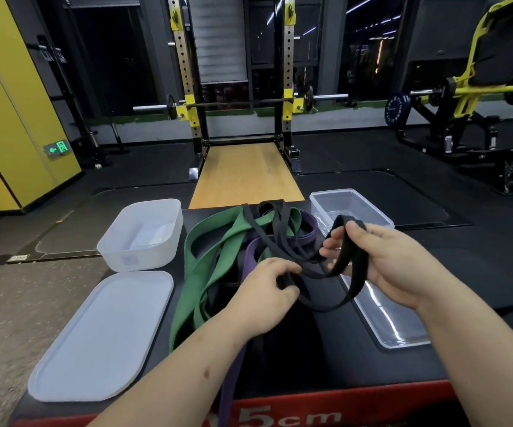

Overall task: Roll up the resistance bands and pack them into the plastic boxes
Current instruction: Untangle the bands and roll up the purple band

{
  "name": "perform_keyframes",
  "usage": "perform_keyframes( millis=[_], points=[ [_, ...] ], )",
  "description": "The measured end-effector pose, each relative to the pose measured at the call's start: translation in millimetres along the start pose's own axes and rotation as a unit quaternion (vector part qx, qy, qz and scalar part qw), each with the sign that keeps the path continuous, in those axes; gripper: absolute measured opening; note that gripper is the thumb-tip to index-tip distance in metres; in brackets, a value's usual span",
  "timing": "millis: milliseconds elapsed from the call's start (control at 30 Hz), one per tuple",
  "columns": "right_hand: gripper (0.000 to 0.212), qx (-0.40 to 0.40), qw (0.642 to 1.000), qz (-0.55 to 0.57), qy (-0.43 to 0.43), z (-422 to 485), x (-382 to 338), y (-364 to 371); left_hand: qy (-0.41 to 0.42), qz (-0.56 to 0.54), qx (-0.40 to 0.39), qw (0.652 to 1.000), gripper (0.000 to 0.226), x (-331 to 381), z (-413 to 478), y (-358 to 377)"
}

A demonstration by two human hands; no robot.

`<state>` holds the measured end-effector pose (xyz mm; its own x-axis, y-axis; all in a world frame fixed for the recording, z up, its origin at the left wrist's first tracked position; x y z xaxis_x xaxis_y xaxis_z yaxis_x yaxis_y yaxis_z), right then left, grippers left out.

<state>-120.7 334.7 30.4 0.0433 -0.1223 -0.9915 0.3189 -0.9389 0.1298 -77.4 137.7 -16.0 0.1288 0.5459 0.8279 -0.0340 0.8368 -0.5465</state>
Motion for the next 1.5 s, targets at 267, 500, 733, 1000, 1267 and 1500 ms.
perform_keyframes(
  millis=[267,500,733,1000,1267,1500],
  points=[
    [0.04,-0.045,0.999,0.019,0.003,-7.9,2.6,-1.9,0.049,0.048,-0.049,0.996,0.033,19.1,-3.2,20.5],
    [0.025,0.019,0.992,-0.118,0.037,-9.0,-3.4,-24.0,0.042,0.097,0.031,0.994,0.009,13.1,0.9,0.2],
    [0.024,0.067,0.992,-0.094,0.043,-11.9,4.9,-43.6,-0.052,0.07,0.135,0.987,0.012,-9.4,15.3,-43.3],
    [0.023,0.101,0.991,-0.06,0.062,-14.0,14.4,-33.1,-0.062,0.003,0.136,0.989,0.004,-20.5,12.3,-46.9],
    [0.033,0.046,0.896,-0.416,0.15,-3.3,58.0,-10.6,-0.052,0.052,0.092,0.993,0.031,-34.5,4.1,-72.3],
    [0.064,0.118,0.844,-0.516,0.09,11.9,40.5,19.4,-0.199,0.299,0.095,0.928,0.068,-74.5,-2.7,-101.2]
  ],
)
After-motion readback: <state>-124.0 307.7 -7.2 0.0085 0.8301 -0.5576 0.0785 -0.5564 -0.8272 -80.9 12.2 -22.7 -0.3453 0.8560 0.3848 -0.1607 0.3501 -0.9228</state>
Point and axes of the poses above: each hand's wrist, its own z-axis towards the middle knuckle, its own y-axis out of the palm, x = y × z, the point moved 5 cm from there along z, towards the middle knuckle, and after that the axes turned 6 degrees about -z, right-handed, at the moved point
